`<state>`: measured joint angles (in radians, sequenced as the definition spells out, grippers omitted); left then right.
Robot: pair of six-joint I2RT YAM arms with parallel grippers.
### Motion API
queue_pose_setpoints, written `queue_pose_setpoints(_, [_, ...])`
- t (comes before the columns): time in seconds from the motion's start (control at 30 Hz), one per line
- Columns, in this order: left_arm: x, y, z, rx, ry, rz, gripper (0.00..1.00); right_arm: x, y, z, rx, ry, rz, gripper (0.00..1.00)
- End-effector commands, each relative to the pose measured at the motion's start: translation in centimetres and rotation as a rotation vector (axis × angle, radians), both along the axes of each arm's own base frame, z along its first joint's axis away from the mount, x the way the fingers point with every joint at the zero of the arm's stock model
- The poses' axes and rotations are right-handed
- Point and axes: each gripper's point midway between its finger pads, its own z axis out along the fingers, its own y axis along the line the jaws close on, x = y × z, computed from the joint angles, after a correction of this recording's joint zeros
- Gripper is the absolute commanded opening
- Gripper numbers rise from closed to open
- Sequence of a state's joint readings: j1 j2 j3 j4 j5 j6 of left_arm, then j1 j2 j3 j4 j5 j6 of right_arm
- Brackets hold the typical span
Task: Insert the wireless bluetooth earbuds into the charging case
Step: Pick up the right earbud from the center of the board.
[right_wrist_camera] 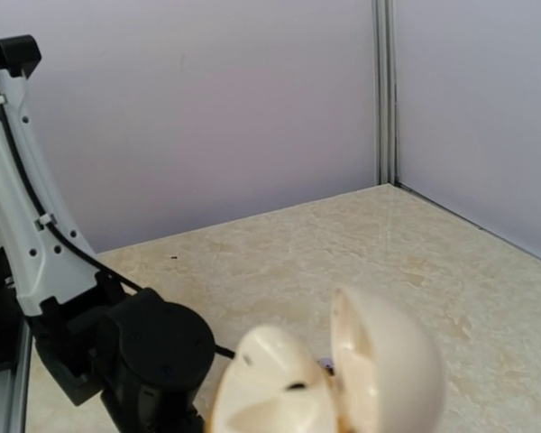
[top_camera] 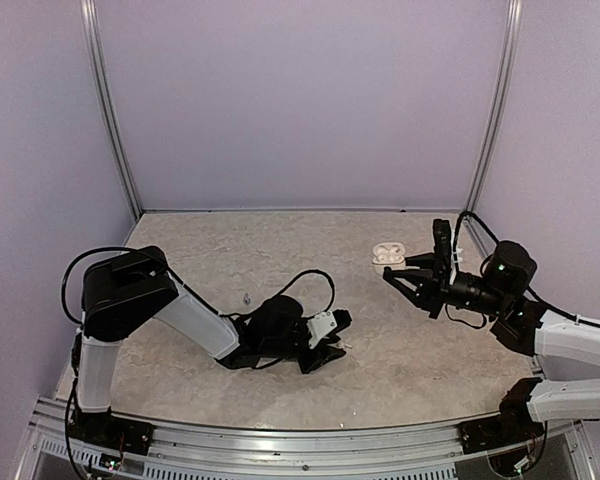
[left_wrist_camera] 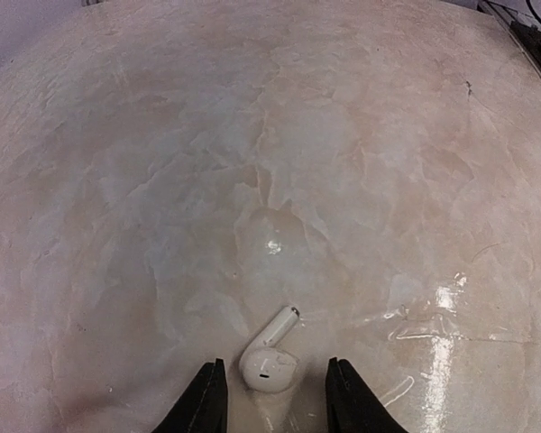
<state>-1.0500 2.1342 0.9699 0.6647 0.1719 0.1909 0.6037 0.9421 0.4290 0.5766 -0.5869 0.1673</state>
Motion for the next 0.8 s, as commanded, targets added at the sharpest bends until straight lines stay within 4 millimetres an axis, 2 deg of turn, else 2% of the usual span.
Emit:
queue_pose_setpoints(0.0, [0.2, 0.7, -2.4, 0.077, 0.01, 0.0, 0.37, 0.1, -0.5, 0.1, 0.004, -0.008, -0.017, 0.0])
queue_pose_setpoints(0.23, [0.1, 0.9, -2.7, 0.097, 0.005, -0.025, 0.28, 0.0, -0.6, -0.1, 0.002, -0.007, -0.017, 0.0])
queue_pose_setpoints(0.43, [0.4, 0.8, -3.5, 0.126, 0.013, -0.033, 0.31, 0.1, -0.6, 0.0, 0.002, -0.007, -0.02, 0.0])
queue_pose_setpoints(0.57, [0.3, 0.9, -3.6, 0.133, 0.015, -0.04, 0.26, 0.0, -0.7, -0.1, 0.001, -0.005, -0.021, 0.0])
queue_pose_setpoints(0.67, [0.0, 1.2, -3.2, 0.131, 0.009, -0.045, 0.22, 0.0, -0.7, -0.1, 0.0, -0.007, -0.024, 0.0])
queue_pose_setpoints(0.77, [-0.3, 1.3, -1.7, 0.117, -0.018, -0.049, 0.2, 0.0, -0.7, -0.3, -0.003, -0.004, -0.021, 0.0])
